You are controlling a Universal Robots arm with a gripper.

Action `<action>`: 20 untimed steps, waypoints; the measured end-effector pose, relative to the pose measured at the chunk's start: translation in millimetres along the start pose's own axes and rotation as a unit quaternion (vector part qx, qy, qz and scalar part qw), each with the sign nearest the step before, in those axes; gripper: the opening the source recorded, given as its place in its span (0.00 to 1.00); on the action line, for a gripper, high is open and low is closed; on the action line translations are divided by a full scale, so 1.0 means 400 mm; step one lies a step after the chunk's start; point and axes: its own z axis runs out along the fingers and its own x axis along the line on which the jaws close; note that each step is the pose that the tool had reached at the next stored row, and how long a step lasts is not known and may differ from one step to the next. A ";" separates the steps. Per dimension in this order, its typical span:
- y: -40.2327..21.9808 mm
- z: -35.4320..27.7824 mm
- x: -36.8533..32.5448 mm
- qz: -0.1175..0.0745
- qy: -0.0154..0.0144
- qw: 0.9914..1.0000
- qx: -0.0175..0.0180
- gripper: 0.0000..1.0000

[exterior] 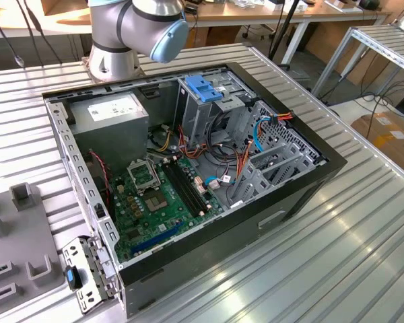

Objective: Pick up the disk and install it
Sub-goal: 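Pick up the disk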

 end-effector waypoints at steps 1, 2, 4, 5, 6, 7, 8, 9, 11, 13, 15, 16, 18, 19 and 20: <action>-0.010 0.000 0.000 0.000 0.000 1.000 0.000 0.36; -0.020 0.000 -0.001 0.000 0.000 1.000 0.000 0.36; -0.034 0.001 -0.001 0.000 0.000 1.000 0.000 0.36; -0.043 0.001 -0.001 0.000 0.000 1.000 0.000 0.36; -0.051 0.001 -0.001 0.000 0.000 1.000 0.000 0.36; -0.059 0.001 -0.001 0.000 0.000 1.000 0.000 0.36; -0.067 0.001 -0.002 0.000 0.000 1.000 0.000 0.36; -0.078 0.001 -0.002 0.000 0.000 1.000 0.000 0.36; -0.107 0.002 -0.003 0.000 0.000 1.000 0.000 0.36; -0.122 0.002 -0.003 0.000 0.000 1.000 0.000 0.36; -0.137 0.003 -0.003 0.000 0.000 1.000 0.000 0.36; -0.145 0.003 -0.003 0.000 0.000 1.000 0.000 0.36; -0.161 0.003 -0.003 0.000 0.000 1.000 0.000 0.36; -0.166 0.003 -0.002 0.000 0.000 1.000 0.000 0.36; -0.170 0.003 -0.001 0.000 0.000 1.000 0.000 0.36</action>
